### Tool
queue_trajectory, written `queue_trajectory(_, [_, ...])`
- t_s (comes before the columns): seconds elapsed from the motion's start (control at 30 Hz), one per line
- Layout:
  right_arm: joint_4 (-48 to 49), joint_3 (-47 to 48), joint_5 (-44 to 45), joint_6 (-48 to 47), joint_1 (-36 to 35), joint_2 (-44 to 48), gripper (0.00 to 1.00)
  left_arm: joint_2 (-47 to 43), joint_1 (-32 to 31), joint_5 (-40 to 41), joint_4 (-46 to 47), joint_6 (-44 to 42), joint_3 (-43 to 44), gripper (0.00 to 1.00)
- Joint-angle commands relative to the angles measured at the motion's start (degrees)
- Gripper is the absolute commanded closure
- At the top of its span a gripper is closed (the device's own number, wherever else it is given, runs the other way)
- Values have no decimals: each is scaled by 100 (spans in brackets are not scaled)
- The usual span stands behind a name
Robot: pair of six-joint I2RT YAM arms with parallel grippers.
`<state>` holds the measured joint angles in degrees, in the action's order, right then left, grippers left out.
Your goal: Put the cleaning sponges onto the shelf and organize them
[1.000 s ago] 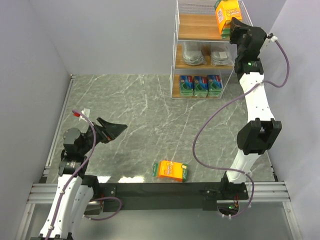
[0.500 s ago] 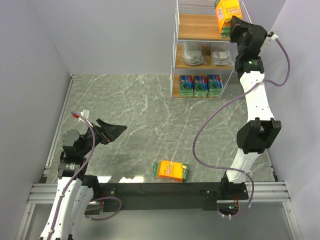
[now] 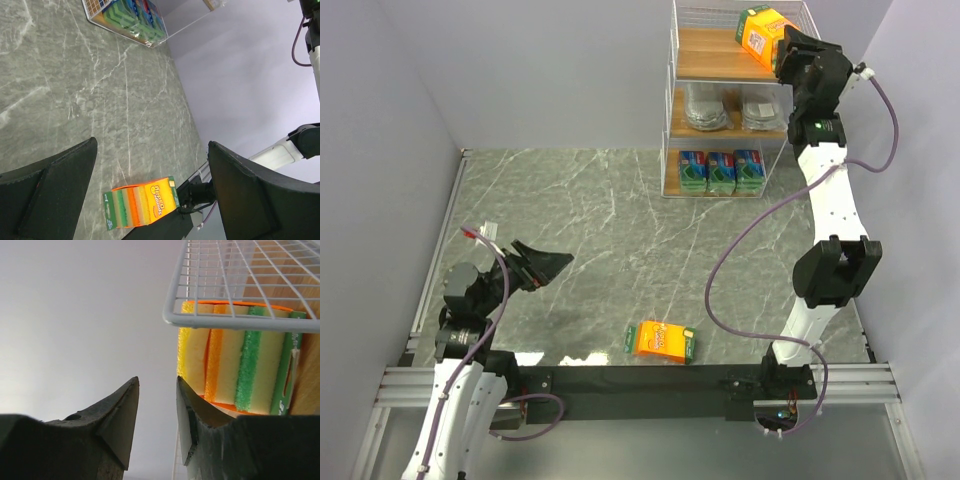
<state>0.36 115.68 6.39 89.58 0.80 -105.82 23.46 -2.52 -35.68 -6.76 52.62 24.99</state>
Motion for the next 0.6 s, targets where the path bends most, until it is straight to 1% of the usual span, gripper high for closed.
queue_trajectory(0.0, [280,-150,151,-125,-45,342,57,-87,-20,9,35,-59,-21,1])
queue_trajectory(0.17, [245,-195,205,-309,-36,387,57,-114,-20,17,-9,-85,-21,1])
queue_trajectory(0.47, [490,-739,319,-828,70,746,57,-184,-20,35,-35,-103,-74,1])
queue_trajectory(0.57, [395,-679,240,-968,140,738,57,-246,-20,79,-44,-103,-100,1])
